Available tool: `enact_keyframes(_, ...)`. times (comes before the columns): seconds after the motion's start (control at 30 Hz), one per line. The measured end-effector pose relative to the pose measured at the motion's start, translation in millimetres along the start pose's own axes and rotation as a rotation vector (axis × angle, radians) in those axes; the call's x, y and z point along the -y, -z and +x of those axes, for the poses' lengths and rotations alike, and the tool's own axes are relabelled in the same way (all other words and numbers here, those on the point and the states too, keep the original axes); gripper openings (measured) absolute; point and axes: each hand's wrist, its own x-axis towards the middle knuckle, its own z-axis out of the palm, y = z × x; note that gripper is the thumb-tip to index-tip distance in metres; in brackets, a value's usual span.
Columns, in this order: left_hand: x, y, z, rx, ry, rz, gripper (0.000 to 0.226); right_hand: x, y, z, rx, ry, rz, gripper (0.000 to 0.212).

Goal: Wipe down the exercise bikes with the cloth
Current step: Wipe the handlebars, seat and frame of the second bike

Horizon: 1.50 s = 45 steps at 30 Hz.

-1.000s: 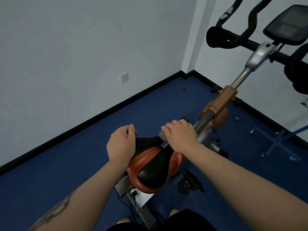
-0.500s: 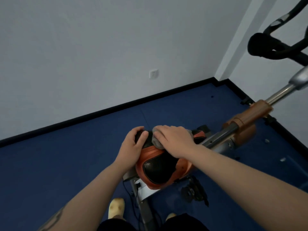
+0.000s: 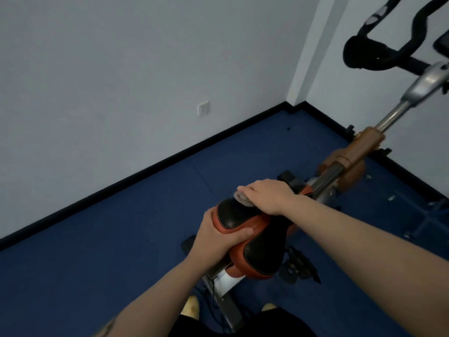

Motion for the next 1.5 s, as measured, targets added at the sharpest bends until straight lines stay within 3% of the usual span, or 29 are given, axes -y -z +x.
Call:
enact_keyframes(0.1,-0.5,3.1,2.9,0.051,-0.091,0.046,0.051,28.1,-13.7,-1.9,-0.086,0.124,-0.087,0.043)
enact_keyframes(0.2,-4.4,8.7,5.3,0.103,-0.147,0.136,0.050,42.7,-21.9,-11.8,-0.140,0.420,-0.099,0.040)
enact_keyframes(0.27,-7.9,10.7,6.2,0.138,-0.117,0.132,0.048,31.7,-9.2,-9.9,-0.061,0.357,0.047,0.037)
enact_keyframes(0.37,-5.9,14.7,9.5,0.202,-0.067,0.126,0.042,25.8,-5.4,0.5,-0.003,0.057,0.109,0.040)
enact_keyframes(0.47,-8.0,17.1,9.5,0.200,-0.148,0.214,0.037,53.6,-19.5,-8.8,-0.115,0.271,-0.136,0.039)
enact_keyframes(0.53,-8.4,19.0,11.5,0.227,-0.222,0.254,0.048,59.3,-23.4,-15.8,-0.126,0.380,-0.124,0.038)
enact_keyframes(0.63,-6.1,24.2,17.9,0.259,-0.063,0.164,0.095,36.8,-10.2,-15.4,-0.108,0.121,0.137,0.037)
enact_keyframes(0.7,-6.6,27.5,19.3,0.255,0.007,0.223,0.125,24.8,-7.8,-19.7,-0.156,-0.002,0.100,0.038)
enact_keyframes(0.87,-9.1,31.0,25.5,0.316,-0.068,0.244,0.128,22.2,-40.8,-66.0,-0.360,0.017,0.155,0.041)
enact_keyframes(1.07,-18.9,41.5,32.3,0.399,-0.215,0.407,0.145,48.3,-62.9,-107.6,-0.504,-0.257,0.310,0.044)
enact_keyframes(1.13,-27.1,46.0,40.1,0.518,-0.292,0.457,0.132,69.4,-83.8,-121.9,-0.594,-0.322,0.337,0.045)
enact_keyframes(1.23,-43.0,42.8,49.5,0.633,-0.364,0.489,0.072,90.8,-105.0,-126.1,-0.582,-0.449,0.213,0.051)
enact_keyframes(1.3,-50.2,32.3,56.2,0.602,-0.389,0.514,0.039,86.7,-92.2,-113.7,-0.569,-0.550,0.287,0.052)
enact_keyframes(1.4,-54.0,11.5,70.4,0.492,-0.358,0.648,0.034,75.0,-68.0,-96.7,-0.516,-0.720,0.442,0.053)
enact_keyframes(1.5,-52.1,-4.4,72.7,0.420,-0.341,0.790,0.032,98.7,-84.1,-102.5,-0.480,-0.781,0.332,0.060)
